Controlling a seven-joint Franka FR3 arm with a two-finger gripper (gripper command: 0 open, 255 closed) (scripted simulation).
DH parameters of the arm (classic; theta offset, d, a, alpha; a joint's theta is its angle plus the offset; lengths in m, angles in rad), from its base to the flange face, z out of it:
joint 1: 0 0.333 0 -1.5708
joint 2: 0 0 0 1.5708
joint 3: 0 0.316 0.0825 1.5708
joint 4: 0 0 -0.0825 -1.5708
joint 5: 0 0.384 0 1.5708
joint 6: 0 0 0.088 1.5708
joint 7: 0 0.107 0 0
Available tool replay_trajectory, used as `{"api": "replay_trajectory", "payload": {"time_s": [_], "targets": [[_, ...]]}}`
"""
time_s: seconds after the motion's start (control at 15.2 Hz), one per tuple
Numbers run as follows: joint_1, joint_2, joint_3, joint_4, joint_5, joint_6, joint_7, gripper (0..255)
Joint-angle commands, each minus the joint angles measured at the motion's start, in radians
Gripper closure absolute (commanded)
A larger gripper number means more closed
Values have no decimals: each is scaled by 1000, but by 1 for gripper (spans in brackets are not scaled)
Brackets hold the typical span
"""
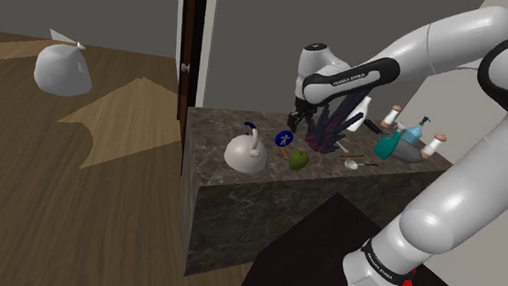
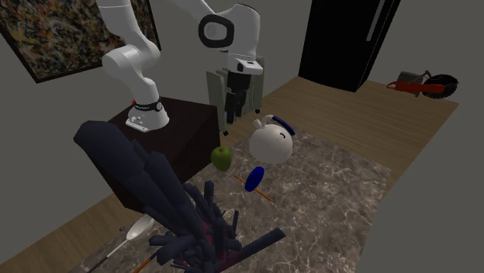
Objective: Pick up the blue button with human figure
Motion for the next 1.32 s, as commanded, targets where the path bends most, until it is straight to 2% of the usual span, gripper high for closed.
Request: {"api": "replay_trajectory", "payload": {"time_s": [0.0, 0.4, 0.79, 1.25], "targets": [[-8, 78, -7, 40, -41, 33, 25, 0], [-19, 302, -43, 198, -140, 87, 80, 0], [-24, 521, -85, 394, -203, 107, 107, 0], [-21, 589, -95, 400, -224, 162, 146, 0]]}}
